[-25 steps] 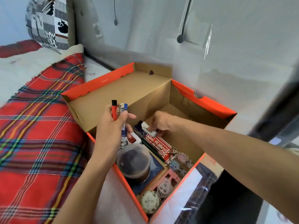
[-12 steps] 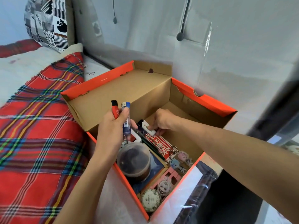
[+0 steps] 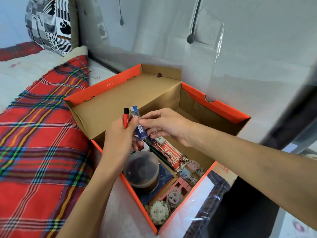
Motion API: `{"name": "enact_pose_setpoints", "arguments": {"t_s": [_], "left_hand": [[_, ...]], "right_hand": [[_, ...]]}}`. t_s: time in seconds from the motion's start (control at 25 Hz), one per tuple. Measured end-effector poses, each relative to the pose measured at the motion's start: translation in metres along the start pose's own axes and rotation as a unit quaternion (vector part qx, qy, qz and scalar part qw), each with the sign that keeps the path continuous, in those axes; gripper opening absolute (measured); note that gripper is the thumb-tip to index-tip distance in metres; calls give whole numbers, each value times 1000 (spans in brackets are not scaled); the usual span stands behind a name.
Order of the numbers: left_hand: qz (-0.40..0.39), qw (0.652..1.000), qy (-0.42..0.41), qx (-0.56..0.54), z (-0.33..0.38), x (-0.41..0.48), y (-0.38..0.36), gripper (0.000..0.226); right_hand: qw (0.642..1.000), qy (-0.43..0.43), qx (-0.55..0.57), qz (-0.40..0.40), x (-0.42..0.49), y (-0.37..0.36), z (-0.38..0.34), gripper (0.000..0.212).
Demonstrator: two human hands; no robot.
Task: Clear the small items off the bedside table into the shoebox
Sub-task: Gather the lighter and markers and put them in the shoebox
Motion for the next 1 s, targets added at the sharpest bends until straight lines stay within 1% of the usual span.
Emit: {"name": "enact_pose_setpoints", "arguments": {"t_s": [0.08,0.16,0.2,0.24,0.28,0.36,0.44,0.52,0.6,0.76,1.0], "left_hand": [[-3,1000,-5,9,0,0,0,21],[-5,1000,-8,29,-1,0,0,21],[-2,999,-6,41,-4,1,2,21],[4,999,-1,49,-6,2,3,20],[11,999,7,50,-8,2,5,19],[24,999,19,34,-9,2,7,19],[35,999,27,11,-9,3,7,15],[48,998,29,-4,-8,3,7,10],[52,998,28,-9,-6,2,6,12],[21,1000,10,4,-3,1,2,22],[10,1000,-1,18,-4,1,2,26]], "right_hand": [[1000,2,2,9,2,3,-2,27],[1000,4,-10,5,4,12,-8,23],[999,-1,-31,14,6,20,-9,21],[997,-13,-66,40,9,31,-9,20],[990,-34,-114,78,13,43,-6,21],[960,-99,-224,136,23,61,7,27],[932,-161,-286,152,34,64,18,29],[925,-186,-298,149,41,61,24,29],[922,-191,-299,154,45,61,27,29],[928,-188,-274,167,50,58,32,29],[913,-168,-323,184,61,58,31,29]]}}
Point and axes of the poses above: each hand's wrist, its own x-axis towards the middle knuckle, its own y-axis out of the back of the hand, z = x × y, the point moved 6 cm from there along x, towards the middle knuckle, and after that the axes turned 11 degrees about -y, right-handed, at the moved point
